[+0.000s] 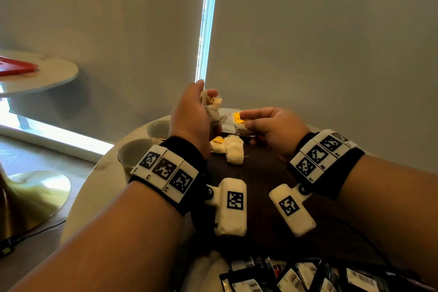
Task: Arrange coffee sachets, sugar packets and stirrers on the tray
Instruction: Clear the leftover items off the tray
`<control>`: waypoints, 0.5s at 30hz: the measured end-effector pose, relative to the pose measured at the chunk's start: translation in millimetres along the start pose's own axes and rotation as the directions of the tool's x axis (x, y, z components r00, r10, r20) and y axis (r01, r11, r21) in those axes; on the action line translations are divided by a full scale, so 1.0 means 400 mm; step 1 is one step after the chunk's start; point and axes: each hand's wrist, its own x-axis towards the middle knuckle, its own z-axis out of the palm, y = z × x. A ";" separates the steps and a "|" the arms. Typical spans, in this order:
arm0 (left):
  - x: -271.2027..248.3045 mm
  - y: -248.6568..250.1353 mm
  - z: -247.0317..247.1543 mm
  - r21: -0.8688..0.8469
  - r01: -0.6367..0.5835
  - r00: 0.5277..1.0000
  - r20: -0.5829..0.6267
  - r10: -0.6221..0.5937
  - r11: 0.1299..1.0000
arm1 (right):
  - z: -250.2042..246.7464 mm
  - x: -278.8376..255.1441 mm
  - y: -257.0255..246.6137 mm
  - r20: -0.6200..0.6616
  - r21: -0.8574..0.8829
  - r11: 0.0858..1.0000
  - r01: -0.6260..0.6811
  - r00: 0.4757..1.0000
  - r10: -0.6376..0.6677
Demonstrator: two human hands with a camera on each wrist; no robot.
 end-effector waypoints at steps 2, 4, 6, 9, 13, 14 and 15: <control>-0.003 0.008 -0.003 -0.062 -0.027 1.000 -0.011 0.026 0.998 | 0.004 0.000 0.004 0.076 -0.031 0.997 -0.068 0.995 0.070; -0.003 0.012 -0.006 -0.093 -0.033 0.999 -0.016 0.032 0.995 | 0.017 0.006 0.008 0.125 -0.097 0.986 -0.136 0.981 0.148; -0.003 0.014 -0.009 -0.109 -0.044 0.999 -0.018 0.043 0.993 | 0.035 0.016 0.009 0.138 -0.160 0.972 -0.175 0.971 0.197; -0.003 0.013 -0.010 -0.105 -0.053 0.998 -0.030 0.050 0.993 | 0.061 0.033 0.004 0.152 -0.245 0.949 -0.197 0.959 0.239; -0.005 0.012 -0.009 -0.111 -0.051 0.998 -0.031 0.048 0.992 | 0.090 0.041 -0.003 0.156 -0.270 0.936 -0.227 0.949 0.275; -0.004 0.011 -0.011 -0.121 -0.051 0.998 -0.032 0.047 0.991 | 0.098 0.041 -0.004 0.164 -0.267 0.933 -0.240 0.943 0.290; -0.003 0.011 -0.011 -0.127 -0.050 0.998 -0.032 0.046 0.991 | 0.102 0.041 -0.005 0.169 -0.270 0.929 -0.253 0.937 0.304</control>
